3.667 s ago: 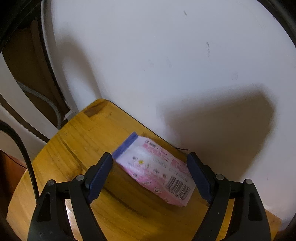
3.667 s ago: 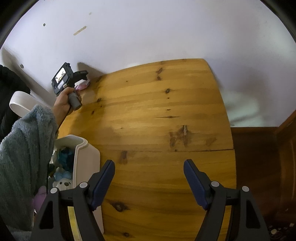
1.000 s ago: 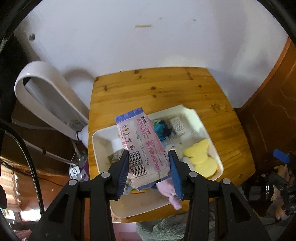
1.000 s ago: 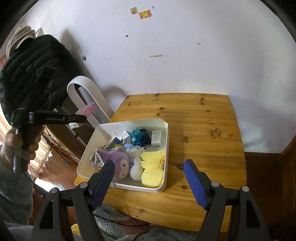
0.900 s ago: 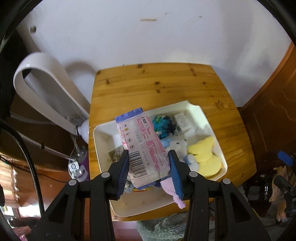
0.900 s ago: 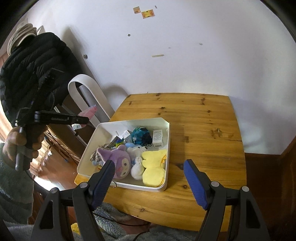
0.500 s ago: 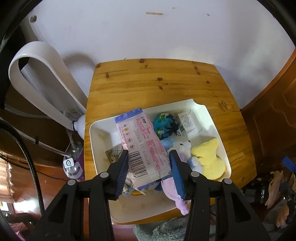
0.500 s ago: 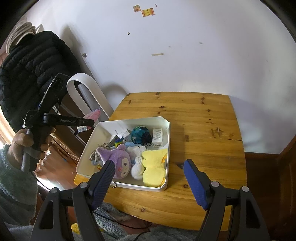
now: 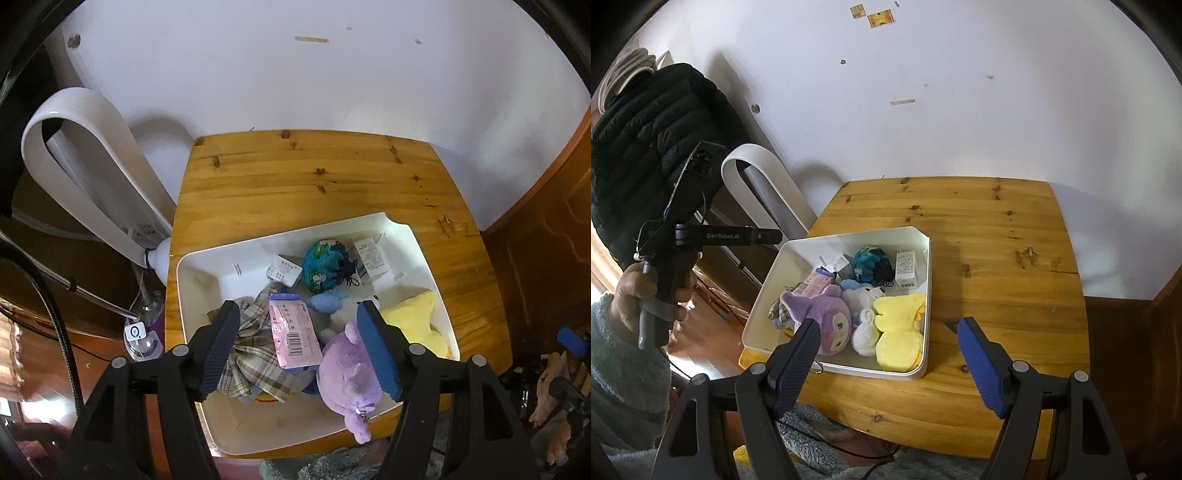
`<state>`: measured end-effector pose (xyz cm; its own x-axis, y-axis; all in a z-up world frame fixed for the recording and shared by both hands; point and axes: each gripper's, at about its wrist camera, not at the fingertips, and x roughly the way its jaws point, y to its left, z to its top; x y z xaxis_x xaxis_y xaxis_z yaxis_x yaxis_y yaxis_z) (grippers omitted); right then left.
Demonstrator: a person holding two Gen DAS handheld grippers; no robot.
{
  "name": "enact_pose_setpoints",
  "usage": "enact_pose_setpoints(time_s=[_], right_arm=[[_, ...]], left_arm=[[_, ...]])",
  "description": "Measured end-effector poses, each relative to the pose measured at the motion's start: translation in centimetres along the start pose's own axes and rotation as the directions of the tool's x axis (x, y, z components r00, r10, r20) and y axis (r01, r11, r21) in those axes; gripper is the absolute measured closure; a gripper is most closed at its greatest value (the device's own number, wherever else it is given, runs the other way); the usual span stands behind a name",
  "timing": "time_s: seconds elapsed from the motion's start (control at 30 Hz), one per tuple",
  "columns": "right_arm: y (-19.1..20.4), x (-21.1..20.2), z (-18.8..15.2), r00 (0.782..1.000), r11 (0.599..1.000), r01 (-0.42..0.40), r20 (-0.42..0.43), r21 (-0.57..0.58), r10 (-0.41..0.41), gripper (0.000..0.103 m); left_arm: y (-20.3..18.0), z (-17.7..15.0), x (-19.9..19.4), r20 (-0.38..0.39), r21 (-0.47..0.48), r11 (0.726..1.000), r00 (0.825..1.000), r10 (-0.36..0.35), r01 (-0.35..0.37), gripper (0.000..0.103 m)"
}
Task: Organize objects
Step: 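Open the left tool to drop the packet into the tray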
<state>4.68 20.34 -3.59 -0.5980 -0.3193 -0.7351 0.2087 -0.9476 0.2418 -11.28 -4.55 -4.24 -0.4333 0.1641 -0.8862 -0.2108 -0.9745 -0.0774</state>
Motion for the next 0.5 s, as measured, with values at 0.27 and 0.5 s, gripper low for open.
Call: enact_pose_setpoints(time_s=[0.27, 0.5], right_arm=[[0.7, -0.3, 0.4, 1.0, 1.0, 0.011, 0.003, -0.01, -0.011, 0.026], [1.2, -1.2, 1.0, 0.999, 0.999, 0.049, -0.005, 0.019, -0.049, 0.026]], left_arm=[[-2.0, -1.4, -2.6, 0.039, -0.005, 0.999, 0.998, 0.043, -0.043, 0.033], [-4.1, -3.1, -5.1, 0.072, -0.06, 0.997, 0.996, 0.053, -0.049, 0.033]])
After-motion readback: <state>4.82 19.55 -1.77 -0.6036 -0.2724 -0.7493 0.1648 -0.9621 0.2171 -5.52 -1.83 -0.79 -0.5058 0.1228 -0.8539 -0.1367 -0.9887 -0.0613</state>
